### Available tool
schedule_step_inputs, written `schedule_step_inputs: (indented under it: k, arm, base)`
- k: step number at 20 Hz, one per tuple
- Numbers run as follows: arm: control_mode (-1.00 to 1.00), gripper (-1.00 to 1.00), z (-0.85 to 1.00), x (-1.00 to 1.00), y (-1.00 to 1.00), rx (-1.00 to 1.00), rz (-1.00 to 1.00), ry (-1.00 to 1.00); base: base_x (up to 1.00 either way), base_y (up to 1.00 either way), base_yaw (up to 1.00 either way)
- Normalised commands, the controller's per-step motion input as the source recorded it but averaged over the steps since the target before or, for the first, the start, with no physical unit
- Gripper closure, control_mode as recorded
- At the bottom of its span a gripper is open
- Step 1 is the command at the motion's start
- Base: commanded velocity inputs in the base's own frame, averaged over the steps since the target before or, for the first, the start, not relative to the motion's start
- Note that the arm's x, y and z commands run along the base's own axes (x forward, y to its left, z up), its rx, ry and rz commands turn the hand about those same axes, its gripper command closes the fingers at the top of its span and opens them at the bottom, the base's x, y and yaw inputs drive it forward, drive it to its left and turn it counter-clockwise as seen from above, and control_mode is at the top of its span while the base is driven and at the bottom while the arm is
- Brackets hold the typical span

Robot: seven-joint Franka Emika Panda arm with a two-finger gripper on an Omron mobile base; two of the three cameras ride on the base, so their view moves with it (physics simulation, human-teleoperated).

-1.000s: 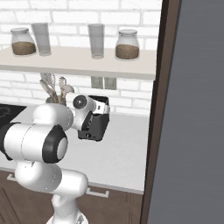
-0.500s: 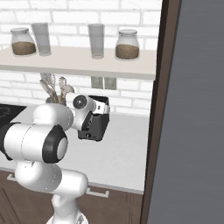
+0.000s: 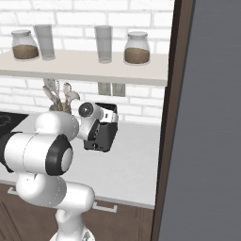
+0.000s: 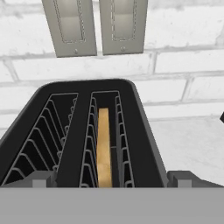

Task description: Start the toaster. Once the lever pops up, take the bread to the plate on the dining counter.

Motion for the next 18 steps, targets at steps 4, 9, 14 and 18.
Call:
schedule_step_inputs:
  k: [4,9,14,18]
  arm:
    - [-1.0,-1.0,0.0,0.0,0.0,0.0,0.0,0.0]
    - [-1.0,-1.0,0.0,0.0,0.0,0.0,0.0,0.0]
    - [-1.0,-1.0,0.0,0.0,0.0,0.0,0.0,0.0]
    - [-1.0,-1.0,0.0,0.0,0.0,0.0,0.0,0.0]
  base:
    - [0.0,0.0,0.0]
    - [0.0,0.0,0.0]
    - [0.0,0.0,0.0]
    - [0.0,0.0,0.0]
